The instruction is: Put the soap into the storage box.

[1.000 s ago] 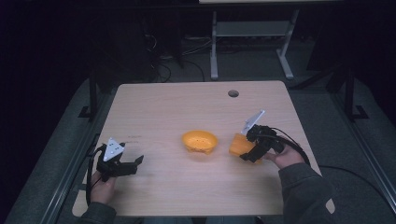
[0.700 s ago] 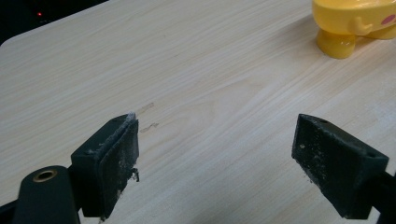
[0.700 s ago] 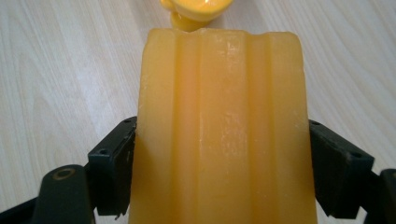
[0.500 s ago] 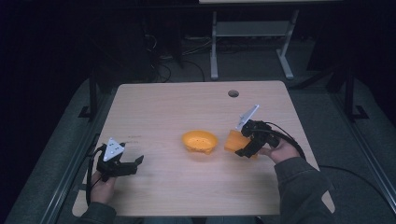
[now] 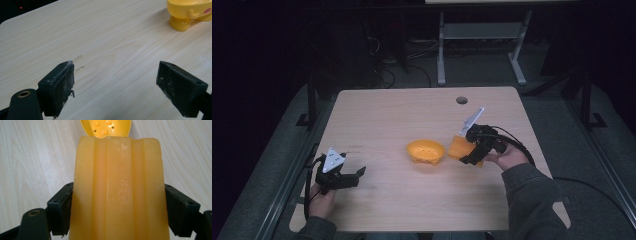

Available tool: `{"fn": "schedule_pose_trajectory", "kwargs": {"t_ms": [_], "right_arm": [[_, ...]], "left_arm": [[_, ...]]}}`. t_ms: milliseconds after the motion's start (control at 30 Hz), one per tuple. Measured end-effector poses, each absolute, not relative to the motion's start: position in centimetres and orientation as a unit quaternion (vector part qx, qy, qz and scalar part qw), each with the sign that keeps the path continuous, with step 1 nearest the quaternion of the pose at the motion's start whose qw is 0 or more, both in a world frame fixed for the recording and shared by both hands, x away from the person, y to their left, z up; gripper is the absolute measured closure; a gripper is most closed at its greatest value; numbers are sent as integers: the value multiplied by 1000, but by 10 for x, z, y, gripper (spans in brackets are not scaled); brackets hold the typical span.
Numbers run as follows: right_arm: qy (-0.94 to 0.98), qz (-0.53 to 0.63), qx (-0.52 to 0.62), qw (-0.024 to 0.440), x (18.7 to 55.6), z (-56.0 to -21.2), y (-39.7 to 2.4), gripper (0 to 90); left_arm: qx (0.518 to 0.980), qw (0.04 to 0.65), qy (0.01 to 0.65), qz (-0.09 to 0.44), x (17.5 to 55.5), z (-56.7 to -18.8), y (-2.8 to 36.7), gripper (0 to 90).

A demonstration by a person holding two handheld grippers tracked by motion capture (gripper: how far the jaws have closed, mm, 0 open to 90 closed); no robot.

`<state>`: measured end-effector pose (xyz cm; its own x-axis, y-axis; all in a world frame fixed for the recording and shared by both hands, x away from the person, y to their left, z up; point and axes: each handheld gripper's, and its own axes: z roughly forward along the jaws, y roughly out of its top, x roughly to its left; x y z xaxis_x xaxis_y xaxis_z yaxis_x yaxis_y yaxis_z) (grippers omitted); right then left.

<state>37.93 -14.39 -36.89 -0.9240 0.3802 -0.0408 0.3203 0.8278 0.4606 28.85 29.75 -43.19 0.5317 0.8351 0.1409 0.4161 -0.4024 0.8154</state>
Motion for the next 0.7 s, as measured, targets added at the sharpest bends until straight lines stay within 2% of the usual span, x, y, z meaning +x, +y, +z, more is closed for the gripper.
{"fn": "schedule_pose_trajectory", "kwargs": {"t_ms": [700], "right_arm": [[958, 230, 157, 66, 392, -355, -121, 203]], "left_arm": [[788, 379, 397, 278, 289, -432, 298, 141]]}}
